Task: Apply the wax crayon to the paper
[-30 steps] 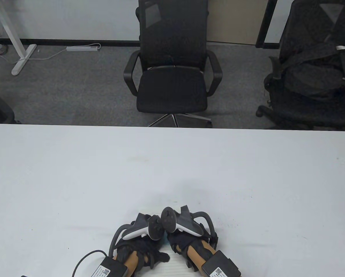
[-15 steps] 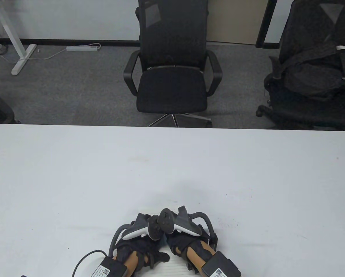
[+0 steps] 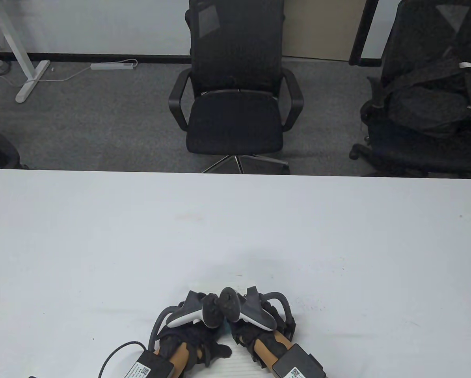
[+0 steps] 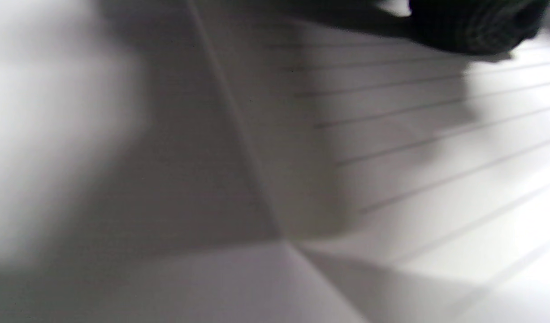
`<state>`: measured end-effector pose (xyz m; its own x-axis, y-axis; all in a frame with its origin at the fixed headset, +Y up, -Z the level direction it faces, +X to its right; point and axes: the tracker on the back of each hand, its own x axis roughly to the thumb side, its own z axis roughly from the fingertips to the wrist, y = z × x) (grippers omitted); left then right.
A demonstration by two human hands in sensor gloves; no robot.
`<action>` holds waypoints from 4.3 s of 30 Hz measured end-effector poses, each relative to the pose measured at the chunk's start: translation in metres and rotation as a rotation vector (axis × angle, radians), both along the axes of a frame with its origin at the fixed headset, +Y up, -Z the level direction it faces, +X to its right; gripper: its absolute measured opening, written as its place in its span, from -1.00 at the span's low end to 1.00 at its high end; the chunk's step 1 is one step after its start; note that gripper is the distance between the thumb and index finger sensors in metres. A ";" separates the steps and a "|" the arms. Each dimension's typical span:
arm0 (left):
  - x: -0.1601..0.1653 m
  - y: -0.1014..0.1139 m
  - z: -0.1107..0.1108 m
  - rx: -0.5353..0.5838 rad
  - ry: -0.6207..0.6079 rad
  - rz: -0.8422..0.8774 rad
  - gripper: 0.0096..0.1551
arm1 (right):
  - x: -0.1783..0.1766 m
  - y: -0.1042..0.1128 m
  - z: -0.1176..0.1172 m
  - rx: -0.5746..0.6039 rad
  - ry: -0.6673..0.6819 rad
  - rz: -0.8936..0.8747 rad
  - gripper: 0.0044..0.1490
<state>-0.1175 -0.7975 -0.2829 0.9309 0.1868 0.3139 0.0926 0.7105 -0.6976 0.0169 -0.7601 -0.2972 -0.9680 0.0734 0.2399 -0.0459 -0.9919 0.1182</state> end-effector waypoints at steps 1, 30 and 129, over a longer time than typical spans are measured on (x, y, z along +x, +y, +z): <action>0.000 0.000 0.000 0.001 0.000 0.000 0.33 | 0.000 0.000 0.000 -0.029 0.004 -0.001 -0.49; 0.000 0.000 0.000 -0.001 -0.001 -0.002 0.33 | -0.002 0.006 -0.003 -0.176 0.033 0.084 -0.49; 0.000 -0.001 0.000 0.003 0.000 -0.007 0.33 | -0.007 0.007 0.002 -0.192 0.142 0.156 -0.50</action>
